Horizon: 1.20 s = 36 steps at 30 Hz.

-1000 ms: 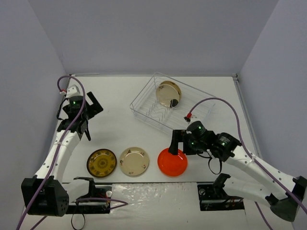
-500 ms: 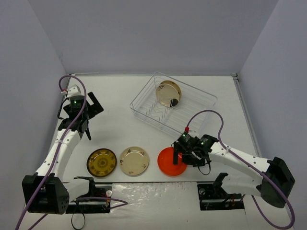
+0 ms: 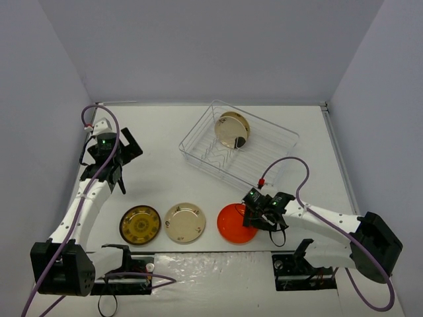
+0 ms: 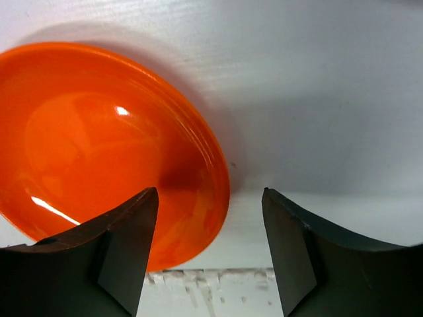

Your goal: Load the plates into the dish rack

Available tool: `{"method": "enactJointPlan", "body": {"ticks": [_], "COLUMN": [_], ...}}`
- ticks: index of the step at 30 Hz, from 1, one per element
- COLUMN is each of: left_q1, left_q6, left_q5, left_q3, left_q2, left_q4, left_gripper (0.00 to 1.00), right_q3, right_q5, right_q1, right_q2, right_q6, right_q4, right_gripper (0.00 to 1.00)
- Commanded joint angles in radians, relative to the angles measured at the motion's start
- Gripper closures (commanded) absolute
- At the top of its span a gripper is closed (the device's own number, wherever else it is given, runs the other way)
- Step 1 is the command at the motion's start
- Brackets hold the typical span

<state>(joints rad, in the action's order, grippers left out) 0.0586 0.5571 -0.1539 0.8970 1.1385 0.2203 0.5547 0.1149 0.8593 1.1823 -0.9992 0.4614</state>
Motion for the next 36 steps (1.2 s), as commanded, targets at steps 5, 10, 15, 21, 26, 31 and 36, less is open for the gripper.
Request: {"method": "enactJointPlan", "body": {"ticks": [5, 10, 15, 21, 26, 31, 36], "left_q1": [-0.005, -0.006, -0.005, -0.006, -0.005, -0.005, -0.005], "left_q6": [-0.006, -0.005, -0.005, -0.006, -0.006, -0.008, -0.006], "left_q5": [0.002, 0.001, 0.005, 0.0, 0.002, -0.001, 0.003], "left_q3": [0.008, 0.002, 0.004, 0.004, -0.003, -0.006, -0.01], "left_q2": [-0.025, -0.033, -0.025, -0.034, -0.051, -0.059, -0.062], "left_q4": [-0.052, -0.058, -0.061, -0.053, -0.055, -0.053, -0.061], "left_gripper": [0.03, 0.03, 0.03, 0.03, 0.03, 0.03, 0.03], "right_q3": [-0.056, -0.088, -0.081, -0.049, 0.061, 0.197, 0.299], "right_q5": [0.042, 0.024, 0.011, 0.033, 0.108, 0.23, 0.291], "right_q1": [0.006, 0.008, 0.009, 0.016, 0.069, 0.109, 0.113], "right_q2": [0.028, -0.009, 0.002, -0.013, -0.076, -0.155, -0.227], "right_q6": [-0.085, -0.105, -0.072, -0.025, 0.095, 0.171, 0.315], "right_q4": [-0.078, -0.105, -0.087, -0.052, 0.025, 0.06, -0.025], "right_gripper": [0.56, 0.68, 0.85, 1.0, 1.0, 1.0, 1.0]}}
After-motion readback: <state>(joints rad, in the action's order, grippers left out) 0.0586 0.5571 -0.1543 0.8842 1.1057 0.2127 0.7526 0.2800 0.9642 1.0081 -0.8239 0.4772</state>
